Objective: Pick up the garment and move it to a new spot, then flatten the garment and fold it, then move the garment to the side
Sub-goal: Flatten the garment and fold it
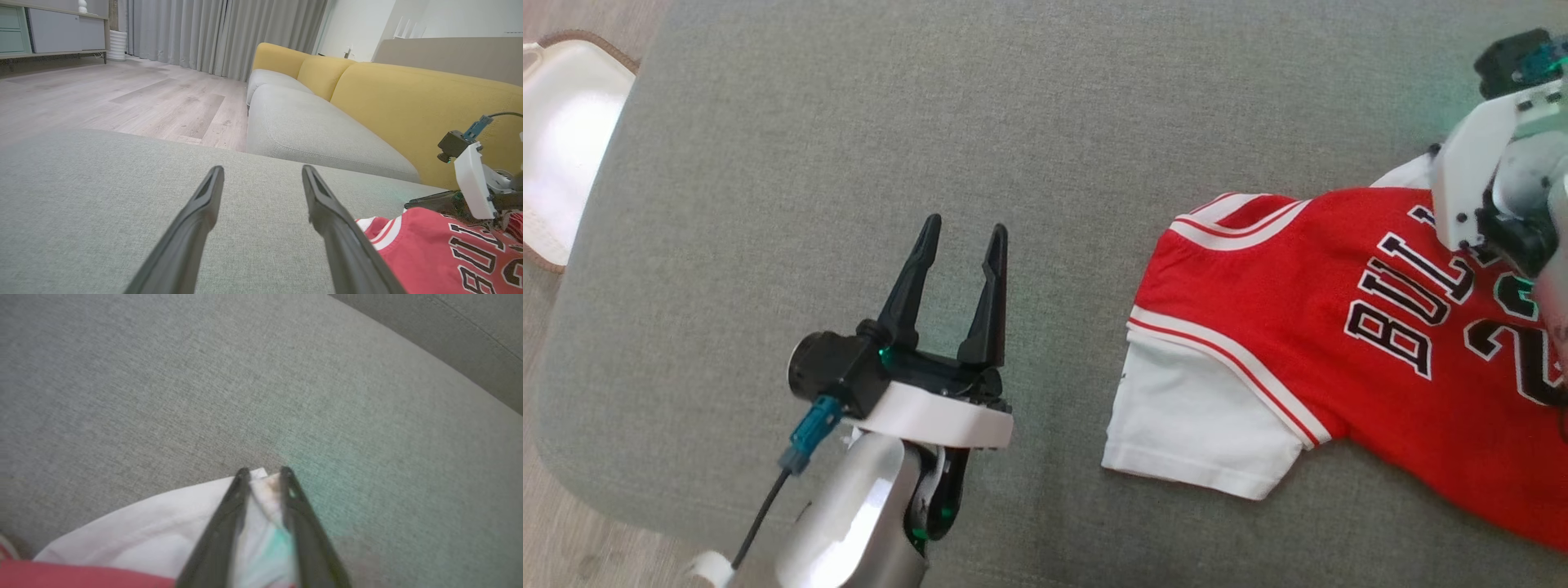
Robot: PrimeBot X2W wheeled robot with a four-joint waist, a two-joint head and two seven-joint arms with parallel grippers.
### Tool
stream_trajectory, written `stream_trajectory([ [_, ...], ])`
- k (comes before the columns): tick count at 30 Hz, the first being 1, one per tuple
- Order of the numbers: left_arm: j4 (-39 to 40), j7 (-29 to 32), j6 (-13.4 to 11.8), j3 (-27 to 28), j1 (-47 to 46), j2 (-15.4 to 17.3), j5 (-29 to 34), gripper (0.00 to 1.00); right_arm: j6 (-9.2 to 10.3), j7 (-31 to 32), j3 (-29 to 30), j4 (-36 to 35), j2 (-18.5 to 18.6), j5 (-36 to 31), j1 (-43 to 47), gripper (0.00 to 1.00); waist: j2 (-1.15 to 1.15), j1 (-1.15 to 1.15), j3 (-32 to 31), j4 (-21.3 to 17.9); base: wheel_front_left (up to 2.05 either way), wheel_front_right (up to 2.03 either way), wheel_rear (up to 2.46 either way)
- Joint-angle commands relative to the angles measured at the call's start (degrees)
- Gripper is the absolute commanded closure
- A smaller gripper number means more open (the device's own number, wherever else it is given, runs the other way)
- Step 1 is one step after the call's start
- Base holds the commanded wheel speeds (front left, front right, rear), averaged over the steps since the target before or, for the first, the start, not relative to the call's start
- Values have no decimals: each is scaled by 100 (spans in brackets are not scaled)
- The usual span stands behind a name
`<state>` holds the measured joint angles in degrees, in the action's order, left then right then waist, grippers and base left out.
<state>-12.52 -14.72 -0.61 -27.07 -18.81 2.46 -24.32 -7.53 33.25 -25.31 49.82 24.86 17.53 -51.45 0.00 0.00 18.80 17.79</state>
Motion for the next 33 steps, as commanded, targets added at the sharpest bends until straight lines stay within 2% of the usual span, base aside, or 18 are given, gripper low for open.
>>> stream_trajectory([
  [1,218,-28,-55,152,-230,42,-51,0,4,-63,-127,-89,60,49,-51,100,0,0,17,-6,0,0,0],
  [5,240,-28,-64,142,-246,42,-72,0,4,-540,-268,-237,125,122,-412,100,0,0,70,-6,0,0,0],
  [11,259,-28,-51,48,-318,42,-149,0,4,-1581,-276,-233,94,17,-1178,100,0,0,151,130,0,0,0],
  [21,302,-28,-98,-95,-321,42,-327,0,4,-3022,-198,513,22,-756,-2449,100,0,0,258,626,0,0,0],
  [23,314,-28,-111,-113,-309,42,-356,0,4,-3269,-74,733,23,-1002,-2705,100,0,0,273,719,0,0,0],
  [25,328,-28,-125,-138,-299,42,-394,0,4,-3736,353,1003,5,-1381,-3044,100,0,0,278,842,0,0,0],
  [29,333,-28,-137,-162,-278,42,-413,0,4,-3958,1040,1412,-74,-1983,-3235,100,0,0,260,926,0,0,0],
  [30,330,-28,-140,-166,-274,42,-414,0,4,-3924,1185,1520,-116,-2127,-3222,81,0,0,251,936,0,0,0],
  [31,328,-28,-143,-168,-269,42,-414,0,4,-3859,1293,1627,-173,-2265,-3181,0,0,0,243,939,0,0,0],
  [33,329,-28,-160,-159,-262,42,-410,0,4,-3838,1423,1741,-296,-2489,-3100,0,0,0,227,922,0,0,0],
])
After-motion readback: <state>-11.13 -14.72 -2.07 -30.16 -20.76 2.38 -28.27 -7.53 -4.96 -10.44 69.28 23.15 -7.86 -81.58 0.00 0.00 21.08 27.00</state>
